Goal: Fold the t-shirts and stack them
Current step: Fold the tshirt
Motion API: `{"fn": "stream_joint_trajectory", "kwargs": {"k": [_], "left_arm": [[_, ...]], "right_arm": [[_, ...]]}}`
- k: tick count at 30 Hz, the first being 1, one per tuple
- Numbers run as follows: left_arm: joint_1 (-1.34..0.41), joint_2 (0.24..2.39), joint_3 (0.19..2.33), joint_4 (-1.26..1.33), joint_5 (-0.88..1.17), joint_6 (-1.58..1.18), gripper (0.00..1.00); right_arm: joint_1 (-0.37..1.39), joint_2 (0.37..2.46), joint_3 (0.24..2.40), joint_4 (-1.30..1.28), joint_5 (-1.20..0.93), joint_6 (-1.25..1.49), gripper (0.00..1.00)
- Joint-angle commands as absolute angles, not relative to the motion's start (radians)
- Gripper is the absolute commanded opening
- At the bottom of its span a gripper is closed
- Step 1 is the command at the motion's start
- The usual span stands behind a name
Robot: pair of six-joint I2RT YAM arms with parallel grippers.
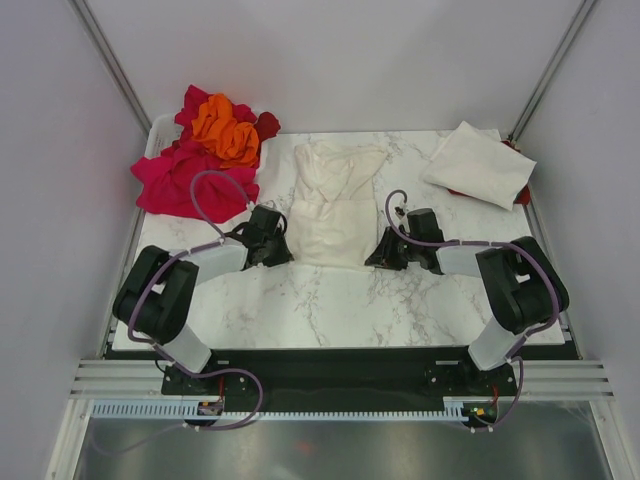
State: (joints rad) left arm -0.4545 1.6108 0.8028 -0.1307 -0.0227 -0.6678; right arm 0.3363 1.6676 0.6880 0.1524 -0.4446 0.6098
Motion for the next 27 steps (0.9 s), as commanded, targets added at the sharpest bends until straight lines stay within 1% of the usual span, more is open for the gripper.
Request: {"fn": "stream_joint_trajectory", "kwargs": {"k": [1, 2, 3, 7, 8, 12, 16, 19, 22, 25, 27], "left_arm": [[-0.454, 1.652, 0.787, -0.074, 0.032, -0.672, 0.16], [-0.454, 1.654, 0.787, -0.068, 0.038, -0.669, 0.05], [-0.454, 1.652, 0.79, -0.063, 0.043, -0.666, 0.02], [-0.454, 1.611, 0.778, -0.058, 0.067, -0.658, 0.02], [-0.454, 1.588, 0.769, -0.061, 0.072, -0.661, 0.02], [-0.457, 1.45, 0.686, -0.098, 0.095, -0.676, 0.02], [-0.492, 1.301, 0.637, -0.184, 0.12, -0.681, 0.02], [-0.549, 1.198, 0.614, -0.282, 0.127, -0.701, 0.02], [-0.618, 1.086, 0.607, -0.398, 0.114, -0.765, 0.02], [-0.666, 0.974, 0.614, -0.478, 0.118, -0.807, 0.02], [-0.681, 0.937, 0.655, -0.523, 0.115, -0.827, 0.02]], "right_arm": [[0.342, 1.747, 0.635, 0.097, -0.429, 0.601, 0.27], [0.342, 1.752, 0.635, 0.101, -0.431, 0.6, 0.23], [0.344, 1.755, 0.637, 0.104, -0.433, 0.597, 0.17], [0.344, 1.743, 0.637, 0.083, -0.423, 0.577, 0.03], [0.344, 1.721, 0.638, 0.051, -0.416, 0.569, 0.01], [0.344, 1.628, 0.618, -0.05, -0.347, 0.538, 0.0], [0.344, 1.501, 0.56, -0.129, -0.344, 0.541, 0.0], [0.347, 1.358, 0.531, -0.231, -0.35, 0.546, 0.0], [0.348, 1.128, 0.514, -0.357, -0.339, 0.563, 0.0], [0.351, 0.984, 0.538, -0.487, -0.33, 0.578, 0.0], [0.351, 0.934, 0.567, -0.578, -0.318, 0.581, 0.0]]}}
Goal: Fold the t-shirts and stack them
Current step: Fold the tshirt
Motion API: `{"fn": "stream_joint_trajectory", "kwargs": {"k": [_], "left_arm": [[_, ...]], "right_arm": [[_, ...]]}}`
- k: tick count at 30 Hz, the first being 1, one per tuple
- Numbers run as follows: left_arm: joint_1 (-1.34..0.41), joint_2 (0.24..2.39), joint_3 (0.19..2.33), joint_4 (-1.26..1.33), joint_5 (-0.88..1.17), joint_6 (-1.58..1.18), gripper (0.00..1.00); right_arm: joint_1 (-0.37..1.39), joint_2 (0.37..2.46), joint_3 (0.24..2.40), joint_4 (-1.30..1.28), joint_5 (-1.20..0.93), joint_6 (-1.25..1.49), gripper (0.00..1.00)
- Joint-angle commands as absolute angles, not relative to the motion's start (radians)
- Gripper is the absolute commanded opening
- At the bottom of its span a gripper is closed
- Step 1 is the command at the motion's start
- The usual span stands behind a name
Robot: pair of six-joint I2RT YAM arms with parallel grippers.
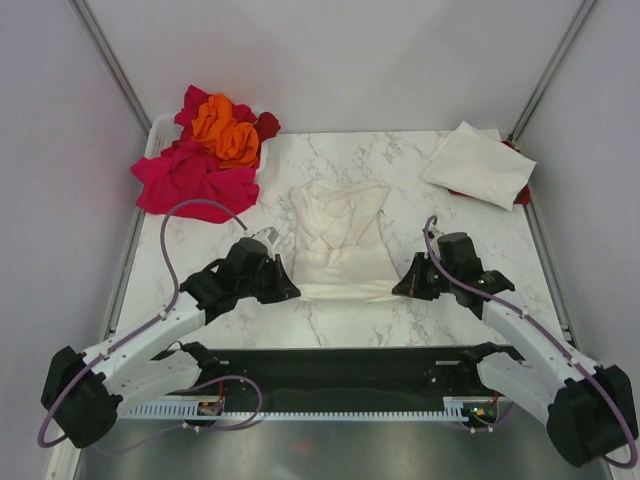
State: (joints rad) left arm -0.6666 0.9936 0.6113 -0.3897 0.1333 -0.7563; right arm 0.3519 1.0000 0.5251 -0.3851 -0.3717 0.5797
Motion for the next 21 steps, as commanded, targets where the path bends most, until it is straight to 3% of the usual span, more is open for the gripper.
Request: {"fn": "stream_joint_trajectory", "kwargs": {"k": [1, 6, 13, 21], "left_arm": [[-0.683, 0.921, 0.679, -0.544, 0.115, -0.827, 0.02], [-0.683, 0.971, 0.921, -0.684, 0.078, -0.746, 0.02], [-0.655, 1.149, 1.153, -0.752, -0.029, -0.644, 0.02], [-0.539, 1.356, 1.353, -0.753, -0.005, -0.545, 0.02]], "right_arm": [[0.351, 0.899, 0.604, -0.598, -0.313, 0.586, 0.0], [0.351, 0.919, 0.751, -0.675, -0.259, 0.56, 0.0], [0.348, 1.164, 1.018, -0.673, -0.169, 0.477, 0.0], [0.334, 1.425, 1.256, -0.664, -0.129, 0.417, 0.0]]}}
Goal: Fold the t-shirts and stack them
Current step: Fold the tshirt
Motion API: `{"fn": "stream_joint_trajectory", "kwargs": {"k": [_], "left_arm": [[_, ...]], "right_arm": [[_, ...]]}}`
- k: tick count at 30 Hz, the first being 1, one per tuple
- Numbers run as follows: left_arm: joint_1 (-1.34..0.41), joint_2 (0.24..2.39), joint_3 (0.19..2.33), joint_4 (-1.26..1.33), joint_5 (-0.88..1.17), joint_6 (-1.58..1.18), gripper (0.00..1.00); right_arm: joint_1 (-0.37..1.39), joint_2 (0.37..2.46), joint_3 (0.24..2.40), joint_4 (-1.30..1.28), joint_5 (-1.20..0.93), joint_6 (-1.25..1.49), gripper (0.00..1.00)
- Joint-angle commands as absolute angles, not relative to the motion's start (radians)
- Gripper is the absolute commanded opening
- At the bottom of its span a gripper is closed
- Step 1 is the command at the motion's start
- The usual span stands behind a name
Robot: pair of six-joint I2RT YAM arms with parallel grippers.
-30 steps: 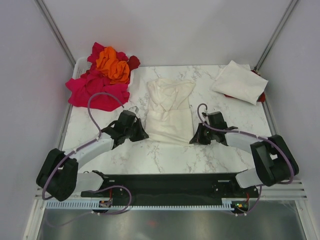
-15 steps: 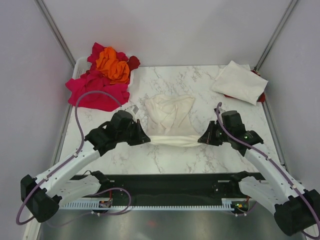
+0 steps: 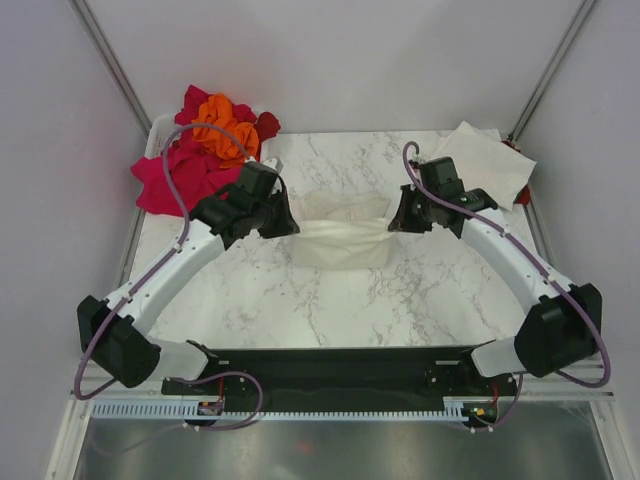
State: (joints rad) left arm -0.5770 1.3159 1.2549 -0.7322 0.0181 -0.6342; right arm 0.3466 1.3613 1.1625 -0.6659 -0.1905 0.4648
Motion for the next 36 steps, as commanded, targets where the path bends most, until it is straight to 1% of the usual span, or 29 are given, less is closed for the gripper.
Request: {"fn": "stream_joint_trajectory", "kwargs": {"k": [1, 6, 8, 9, 10, 11, 12, 13, 14, 15, 16, 17, 18, 19, 21, 22, 24, 25, 26, 27, 28, 29, 30, 31, 32, 33, 36], "left_arm": [[-0.526, 1.402, 1.374, -0.755, 0.039, -0.532, 0.02], [-0.459, 1.56, 1.546, -0.778, 0.089, -0.477, 0.04], [-0.425, 1.669, 1.606, -0.791, 0.09, -0.457, 0.05], [-0.413, 1.718, 1.673, -0.793, 0.094, -0.446, 0.05], [-0.4, 1.765, 1.712, -0.796, 0.087, -0.43, 0.06], [-0.378, 1.883, 1.753, -0.796, 0.083, -0.43, 0.07], [-0.367, 1.944, 1.851, -0.799, 0.075, -0.428, 0.1], [-0.356, 2.009, 1.915, -0.813, 0.071, -0.422, 0.2], [-0.335, 2.09, 1.993, -0.849, 0.08, -0.426, 0.45], [-0.325, 2.229, 2.173, -0.929, 0.101, -0.433, 0.53], [-0.319, 2.308, 2.274, -0.983, 0.119, -0.44, 0.7], [-0.318, 2.369, 2.378, -1.027, 0.144, -0.434, 0.73], [-0.318, 2.467, 2.569, -1.067, 0.158, -0.431, 0.76], [-0.318, 2.499, 2.656, -1.154, 0.181, -0.431, 0.78], [-0.318, 2.537, 2.849, -1.222, 0.172, -0.434, 0.79], [-0.318, 2.533, 2.879, -1.256, 0.163, -0.437, 0.79], [-0.319, 2.49, 2.89, -1.273, 0.164, -0.445, 0.79], [-0.319, 2.437, 2.902, -1.284, 0.184, -0.449, 0.79], [-0.33, 2.409, 2.957, -1.32, 0.176, -0.451, 0.79], [-0.337, 2.384, 3.002, -1.336, 0.16, -0.451, 0.8], [-0.344, 2.297, 3.017, -1.345, 0.166, -0.462, 0.85], [-0.353, 2.255, 3.016, -1.339, 0.167, -0.468, 0.87], [-0.356, 2.208, 3.02, -1.33, 0.202, -0.471, 0.89], [-0.356, 2.168, 3.023, -1.324, 0.227, -0.488, 0.91], [-0.354, 2.084, 3.025, -1.295, 0.251, -0.497, 0.92], [-0.354, 2.045, 3.025, -1.275, 0.317, -0.502, 0.92], [-0.353, 1.896, 3.025, -1.192, 0.388, -0.535, 0.91]], "right_arm": [[0.333, 1.481, 1.305, -0.666, -0.126, 0.417, 0.0], [0.322, 1.655, 1.452, -0.67, -0.121, 0.416, 0.0], [0.305, 1.753, 1.543, -0.675, -0.112, 0.413, 0.01], [0.301, 1.793, 1.577, -0.678, -0.103, 0.414, 0.02], [0.292, 1.88, 1.668, -0.693, -0.1, 0.411, 0.02], [0.276, 1.926, 1.721, -0.719, -0.069, 0.411, 0.02], [0.273, 1.972, 1.771, -0.721, -0.045, 0.416, 0.11], [0.268, 2.073, 1.889, -0.727, -0.014, 0.414, 0.33], [0.258, 2.126, 1.957, -0.756, 0.047, 0.414, 0.57], [0.252, 2.182, 2.036, -0.79, 0.061, 0.411, 0.88], [0.244, 2.285, 2.219, -0.843, 0.08, 0.416, 0.92], [0.238, 2.322, 2.302, -0.947, 0.101, 0.417, 0.94], [0.236, 2.336, 2.35, -0.966, 0.132, 0.417, 0.96], [0.236, 2.303, 2.335, -0.965, 0.136, 0.414, 0.97], [0.236, 2.222, 2.234, -0.884, 0.137, 0.416, 0.97], [0.236, 2.121, 2.094, -0.844, 0.135, 0.41, 0.98], [0.236, 2.025, 1.958, -0.752, 0.13, 0.407, 0.98], [0.233, 1.941, 1.839, -0.726, 0.083, 0.408, 0.98], [0.23, 1.903, 1.78, -0.677, 0.048, 0.411, 0.98], [0.23, 1.826, 1.658, -0.645, 0.004, 0.419, 0.98], [0.23, 1.784, 1.596, -0.605, -0.111, 0.428, 0.98], [0.23, 1.745, 1.532, -0.509, -0.182, 0.454, 0.98], [0.23, 1.665, 1.4, -0.455, -0.239, 0.472, 0.98], [0.23, 1.628, 1.34, -0.398, -0.292, 0.485, 0.98], [0.233, 1.59, 1.286, -0.317, -0.358, 0.498, 0.98], [0.233, 1.524, 1.202, -0.296, -0.364, 0.499, 0.98], [0.236, 1.426, 1.082, -0.265, -0.353, 0.471, 0.98]]}}
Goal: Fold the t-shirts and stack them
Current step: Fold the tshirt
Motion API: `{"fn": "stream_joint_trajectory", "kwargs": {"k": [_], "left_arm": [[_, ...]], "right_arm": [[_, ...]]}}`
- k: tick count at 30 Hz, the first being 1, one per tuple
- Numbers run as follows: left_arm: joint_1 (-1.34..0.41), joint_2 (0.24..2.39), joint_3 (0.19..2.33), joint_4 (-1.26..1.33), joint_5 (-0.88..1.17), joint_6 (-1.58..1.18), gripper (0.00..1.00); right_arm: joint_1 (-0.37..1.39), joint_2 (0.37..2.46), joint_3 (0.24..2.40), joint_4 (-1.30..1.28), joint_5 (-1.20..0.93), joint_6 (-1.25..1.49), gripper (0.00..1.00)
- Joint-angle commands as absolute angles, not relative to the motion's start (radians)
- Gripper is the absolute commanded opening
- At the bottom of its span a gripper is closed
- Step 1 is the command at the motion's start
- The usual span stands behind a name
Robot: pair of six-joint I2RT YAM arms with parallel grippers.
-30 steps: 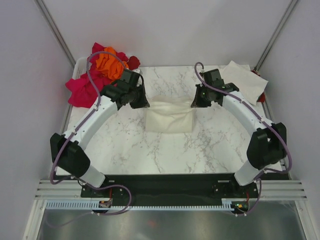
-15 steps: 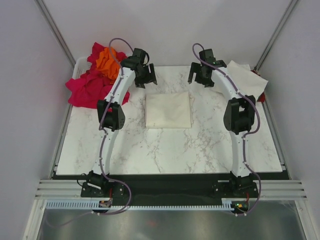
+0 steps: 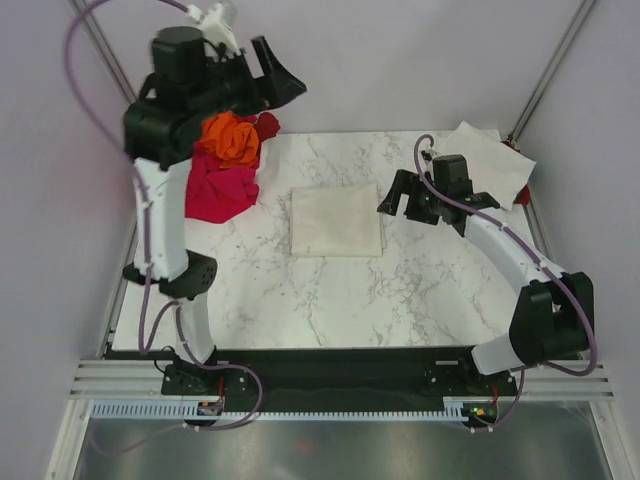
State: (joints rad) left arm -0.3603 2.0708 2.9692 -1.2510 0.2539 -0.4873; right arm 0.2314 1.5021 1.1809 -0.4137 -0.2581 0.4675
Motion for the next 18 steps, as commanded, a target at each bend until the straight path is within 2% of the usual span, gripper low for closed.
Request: {"fn": "stream_joint_trajectory", "kwargs": {"k": [1, 3, 6, 11, 14, 18], "left_arm": [[-0.354, 1.858, 3.025, -1.171, 0.396, -0.56, 0.91], [-0.353, 1.771, 3.025, -1.122, 0.428, -0.595, 0.91], [-0.354, 1.688, 3.025, -1.089, 0.475, -0.643, 0.83], [-0.354, 1.571, 3.025, -1.028, 0.459, -0.713, 0.84], [-0.354, 1.52, 3.025, -0.971, 0.433, -0.723, 0.85], [-0.354, 1.48, 3.025, -0.968, 0.289, -0.657, 0.84]], "right_arm": [[0.235, 1.407, 1.059, -0.267, -0.347, 0.463, 0.98], [0.236, 1.367, 0.999, -0.265, -0.341, 0.456, 0.98], [0.238, 1.319, 0.938, -0.259, -0.333, 0.468, 0.98], [0.241, 1.289, 0.897, -0.212, -0.311, 0.48, 0.98], [0.242, 1.348, 0.907, -0.201, -0.295, 0.459, 0.98], [0.244, 1.521, 0.952, -0.187, -0.276, 0.451, 0.98]]}}
